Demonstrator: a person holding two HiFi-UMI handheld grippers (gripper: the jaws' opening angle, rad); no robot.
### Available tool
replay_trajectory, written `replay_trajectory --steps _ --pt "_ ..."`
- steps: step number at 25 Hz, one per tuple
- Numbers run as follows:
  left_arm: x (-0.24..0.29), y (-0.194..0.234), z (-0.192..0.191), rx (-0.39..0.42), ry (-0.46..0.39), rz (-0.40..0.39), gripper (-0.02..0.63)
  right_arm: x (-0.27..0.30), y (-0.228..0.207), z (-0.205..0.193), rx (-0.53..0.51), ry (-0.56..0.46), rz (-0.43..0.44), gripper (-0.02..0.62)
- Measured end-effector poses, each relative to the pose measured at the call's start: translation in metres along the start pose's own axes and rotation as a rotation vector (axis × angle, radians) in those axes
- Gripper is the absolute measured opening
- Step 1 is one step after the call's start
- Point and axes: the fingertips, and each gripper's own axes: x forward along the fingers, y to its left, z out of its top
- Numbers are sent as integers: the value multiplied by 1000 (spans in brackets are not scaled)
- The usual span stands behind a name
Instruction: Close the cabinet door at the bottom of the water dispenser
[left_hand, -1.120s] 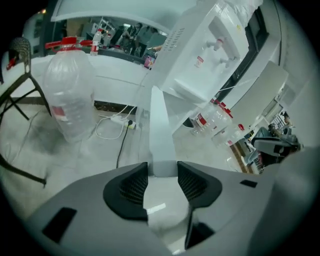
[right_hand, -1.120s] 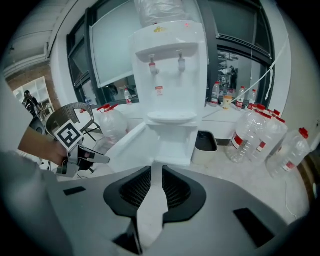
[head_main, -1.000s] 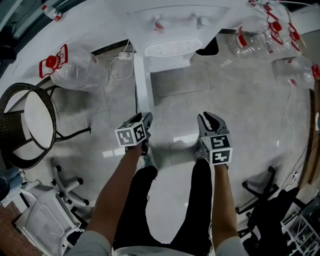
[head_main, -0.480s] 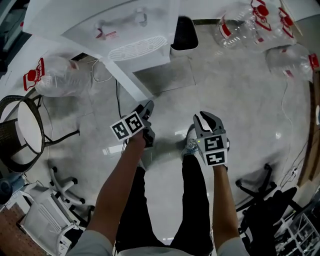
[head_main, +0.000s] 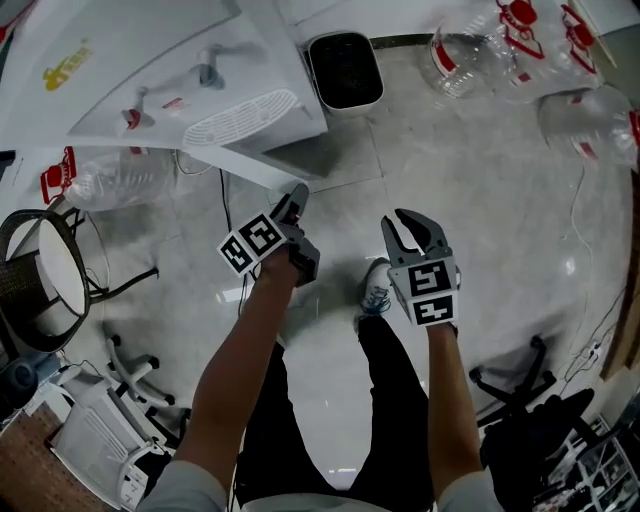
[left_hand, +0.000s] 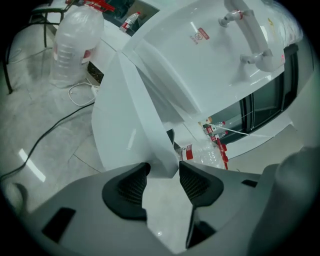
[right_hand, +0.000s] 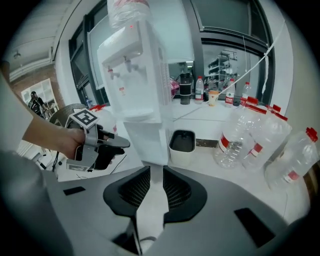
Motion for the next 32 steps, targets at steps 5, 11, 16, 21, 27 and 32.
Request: replay_trajectory --steps 5,11,16,21,27,32 --pt "35 -21 13 -31 -61 -11 210 3 -38 -4 -10 14 -5 107" --pt "75 -43 36 -48 -163 -49 212 4 -92 -9 9 10 -29 107" --pt "102 -59 56 -58 -264 -77 199 7 -126 -11 -13 15 -43 106" --pt "117 -70 70 -76 -350 -113 193 12 -151 -4 -7 -10 -54 106" --pt "123 -72 69 -73 -365 -125 195 11 -160 0 -13 -26 -44 106" --pt "101 -80 65 -43 -328 -97 193 -7 -157 9 26 -32 -37 106"
